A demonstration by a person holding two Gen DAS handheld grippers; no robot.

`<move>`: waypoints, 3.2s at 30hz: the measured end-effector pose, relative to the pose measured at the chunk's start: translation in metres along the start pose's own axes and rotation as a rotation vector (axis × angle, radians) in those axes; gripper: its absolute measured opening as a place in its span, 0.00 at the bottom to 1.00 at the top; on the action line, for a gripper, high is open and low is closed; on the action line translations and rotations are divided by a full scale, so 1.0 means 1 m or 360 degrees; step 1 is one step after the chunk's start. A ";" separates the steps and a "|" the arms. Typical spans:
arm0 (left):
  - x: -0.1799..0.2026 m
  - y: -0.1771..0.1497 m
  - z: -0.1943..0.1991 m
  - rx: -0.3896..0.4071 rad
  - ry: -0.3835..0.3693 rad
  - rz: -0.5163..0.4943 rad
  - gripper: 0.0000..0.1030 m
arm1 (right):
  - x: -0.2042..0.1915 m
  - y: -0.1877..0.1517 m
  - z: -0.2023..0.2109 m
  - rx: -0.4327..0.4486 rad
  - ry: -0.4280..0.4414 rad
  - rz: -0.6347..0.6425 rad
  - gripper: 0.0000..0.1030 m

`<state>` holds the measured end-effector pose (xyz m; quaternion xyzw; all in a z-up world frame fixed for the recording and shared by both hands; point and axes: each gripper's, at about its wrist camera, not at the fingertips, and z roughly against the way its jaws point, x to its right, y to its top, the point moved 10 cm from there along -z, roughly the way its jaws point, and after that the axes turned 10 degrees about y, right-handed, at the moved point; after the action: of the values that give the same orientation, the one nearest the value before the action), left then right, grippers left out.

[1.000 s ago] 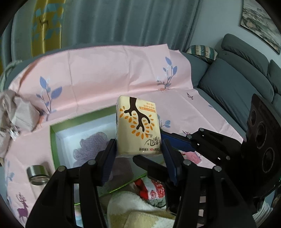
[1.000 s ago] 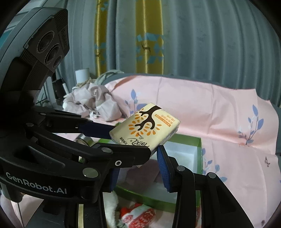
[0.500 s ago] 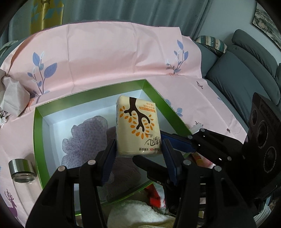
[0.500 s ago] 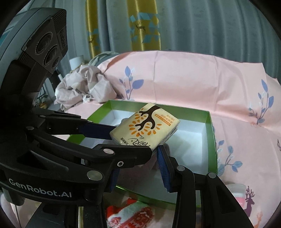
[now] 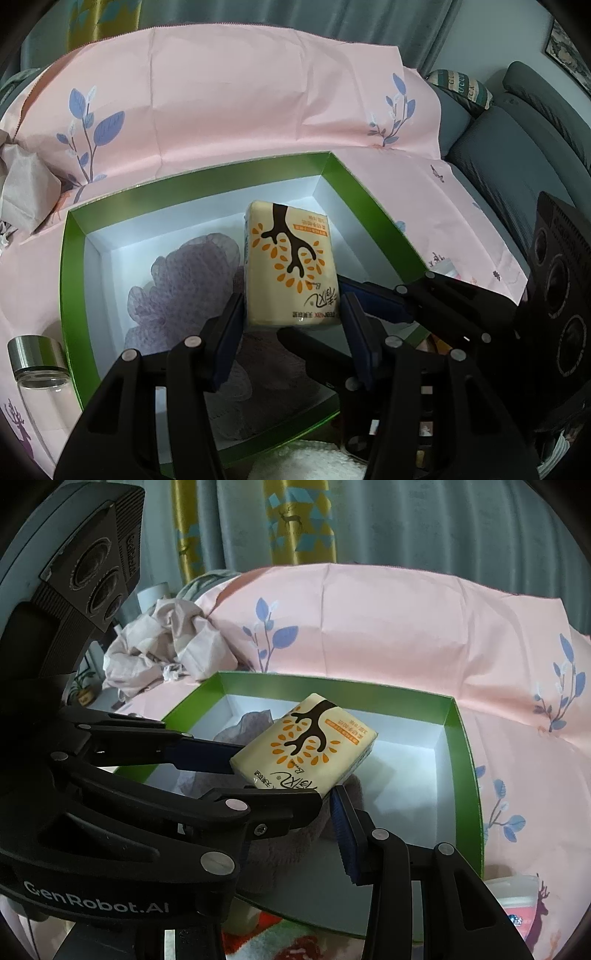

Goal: Organize soft objects
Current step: 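Lower the tissue pack into the box and open both grippers, then move both grippers back to the cream-and-tan knit towel, then close both grippers on the knit towel and lift it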

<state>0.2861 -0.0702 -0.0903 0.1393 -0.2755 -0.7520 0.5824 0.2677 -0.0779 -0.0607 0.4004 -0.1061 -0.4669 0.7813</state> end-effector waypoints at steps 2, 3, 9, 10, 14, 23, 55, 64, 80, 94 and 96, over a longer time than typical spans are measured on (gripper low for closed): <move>-0.001 -0.002 -0.003 -0.0011 0.0013 -0.0003 0.50 | -0.001 -0.001 -0.004 -0.0028 -0.0011 0.0011 0.41; -0.001 -0.003 -0.004 -0.0016 0.0019 -0.0004 0.50 | -0.001 -0.002 -0.005 -0.0037 -0.0015 0.0015 0.41; -0.006 -0.005 -0.008 -0.0042 0.0032 0.0007 0.51 | -0.001 -0.005 -0.010 -0.0083 -0.0022 0.0015 0.42; -0.007 -0.005 -0.009 -0.0042 0.0047 0.0007 0.51 | -0.001 -0.006 -0.011 -0.0093 -0.0024 0.0016 0.42; -0.013 -0.007 -0.008 -0.0054 0.0118 0.0021 0.75 | -0.007 -0.006 -0.011 -0.0103 -0.0029 0.0042 0.42; -0.019 -0.004 0.024 0.0064 0.0308 -0.0062 0.99 | -0.001 -0.010 0.015 -0.0073 -0.0150 0.0009 0.58; -0.028 -0.103 0.191 0.0385 0.0341 0.0030 0.99 | -0.074 -0.078 0.171 0.0151 -0.0212 -0.0125 0.76; -0.061 -0.165 0.195 0.0278 0.0229 0.0306 0.99 | -0.088 -0.103 0.174 0.0098 -0.0182 -0.0140 0.76; -0.032 -0.237 0.149 0.0043 -0.0035 0.0325 0.99 | -0.095 -0.173 0.140 -0.0059 0.0062 -0.0455 0.76; -0.035 -0.216 0.114 0.0036 -0.0069 0.0405 0.99 | -0.061 -0.164 0.123 0.0052 0.0061 -0.0681 0.76; -0.033 -0.212 0.109 0.0030 -0.0097 0.0404 0.98 | -0.057 -0.163 0.117 0.0053 0.0076 -0.0717 0.76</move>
<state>0.0677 0.0246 -0.1281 0.0857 -0.3155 -0.6735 0.6630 0.0685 -0.1330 -0.0903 0.4378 -0.0031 -0.6182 0.6528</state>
